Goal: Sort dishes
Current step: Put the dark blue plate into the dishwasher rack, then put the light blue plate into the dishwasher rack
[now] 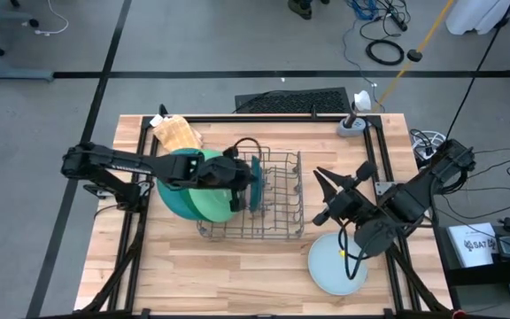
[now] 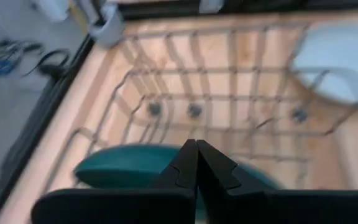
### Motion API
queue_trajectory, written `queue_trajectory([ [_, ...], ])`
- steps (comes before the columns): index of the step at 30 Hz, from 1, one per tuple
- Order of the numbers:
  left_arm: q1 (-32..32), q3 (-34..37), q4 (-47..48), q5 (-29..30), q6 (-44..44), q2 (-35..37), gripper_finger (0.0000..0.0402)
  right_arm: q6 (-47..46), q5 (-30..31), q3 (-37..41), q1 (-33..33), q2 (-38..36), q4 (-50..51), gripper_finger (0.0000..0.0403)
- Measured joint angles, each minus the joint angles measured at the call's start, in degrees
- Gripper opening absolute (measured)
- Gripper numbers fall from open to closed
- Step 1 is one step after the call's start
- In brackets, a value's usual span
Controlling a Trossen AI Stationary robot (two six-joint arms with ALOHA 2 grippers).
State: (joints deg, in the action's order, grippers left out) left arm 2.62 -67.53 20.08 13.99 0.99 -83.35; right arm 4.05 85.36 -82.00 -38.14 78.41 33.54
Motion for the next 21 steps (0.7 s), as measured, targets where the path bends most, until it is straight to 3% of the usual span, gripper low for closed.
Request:
queue_trajectory([
  [8, 0.64, -12.83, 27.04, 10.92, -2.74, -4.80, 0.0007, -0.86, -3.37, 0.00, 1.41, 0.32, -0.62, 0.0038],
  [13, 0.91, -17.67, 40.54, 12.28, -8.78, -5.00, 0.0006, -1.31, -3.43, 0.00, 1.39, 0.45, -0.35, 0.0038],
  [17, 1.39, -18.74, 45.07, 13.29, -11.34, -4.94, 0.0006, -1.29, -3.84, 0.00, 1.39, 0.55, 0.08, 0.0038],
  [21, 2.96, -19.82, 44.94, 13.70, -11.57, -4.77, 0.0006, -1.81, -9.61, 0.00, 1.39, 0.59, 0.94, 0.0038],
])
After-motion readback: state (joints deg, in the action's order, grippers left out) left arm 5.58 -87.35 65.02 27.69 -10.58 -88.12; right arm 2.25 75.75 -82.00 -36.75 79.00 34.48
